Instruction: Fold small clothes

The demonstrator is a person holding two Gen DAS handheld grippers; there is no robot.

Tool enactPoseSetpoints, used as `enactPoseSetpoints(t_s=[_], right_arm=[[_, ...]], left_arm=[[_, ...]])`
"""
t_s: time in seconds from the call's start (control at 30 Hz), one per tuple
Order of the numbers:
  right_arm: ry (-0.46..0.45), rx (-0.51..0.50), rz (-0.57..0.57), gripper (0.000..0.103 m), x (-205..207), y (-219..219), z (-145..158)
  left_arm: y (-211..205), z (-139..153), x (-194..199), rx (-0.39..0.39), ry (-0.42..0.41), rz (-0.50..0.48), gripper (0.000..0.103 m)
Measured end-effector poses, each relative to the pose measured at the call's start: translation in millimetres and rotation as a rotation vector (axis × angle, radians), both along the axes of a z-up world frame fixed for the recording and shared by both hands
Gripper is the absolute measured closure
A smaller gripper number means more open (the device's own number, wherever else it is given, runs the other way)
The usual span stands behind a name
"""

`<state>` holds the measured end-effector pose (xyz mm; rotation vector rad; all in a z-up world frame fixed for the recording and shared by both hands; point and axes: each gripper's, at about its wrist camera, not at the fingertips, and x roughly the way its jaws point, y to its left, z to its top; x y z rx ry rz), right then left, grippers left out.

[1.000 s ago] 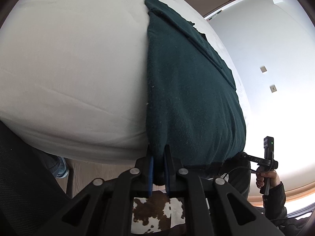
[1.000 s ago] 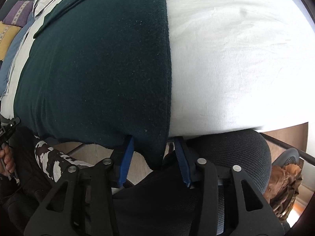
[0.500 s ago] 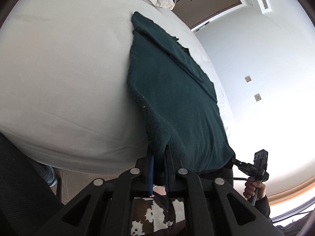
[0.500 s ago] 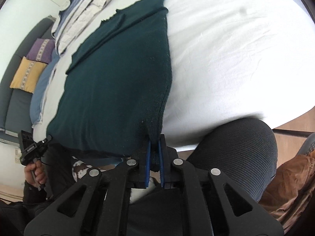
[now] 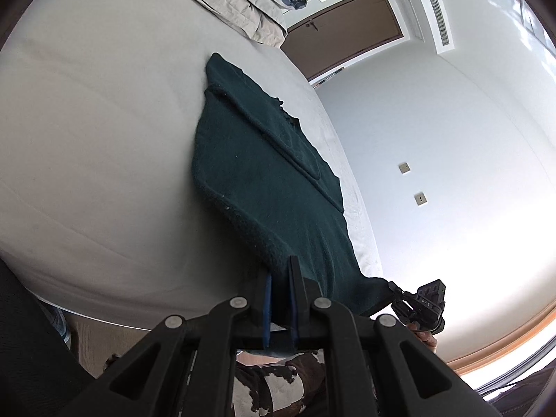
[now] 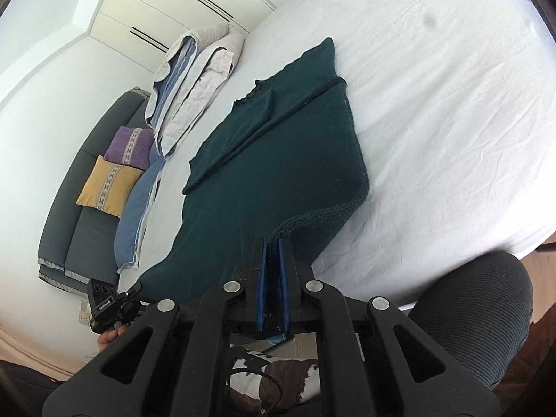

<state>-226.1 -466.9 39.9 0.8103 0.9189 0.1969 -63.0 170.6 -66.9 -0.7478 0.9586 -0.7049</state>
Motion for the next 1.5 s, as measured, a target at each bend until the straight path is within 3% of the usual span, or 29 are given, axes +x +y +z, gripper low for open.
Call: enactPoseSetpoints(t_s=[0.47, 0.9, 1.5], right_arm=[[-0.084, 0.101, -0.104, 0.097, -5.1, -26.5, 10.4], [-0.074, 0.102, -0.149, 0.097, -1.2, -22.7, -1.0], [-0.140, 0.148, -0.212, 0.100, 16.5, -26.6, 11.4]], left_arm=[[16.3, 9.0, 6.2, -0.133, -0.019, 0.080, 0.098], [22.3, -3.4, 5.6, -0.102, 0.019, 0.142, 0.099], [17.6, 17.4, 28.8, -0.296, -0.009, 0.158, 0.099]])
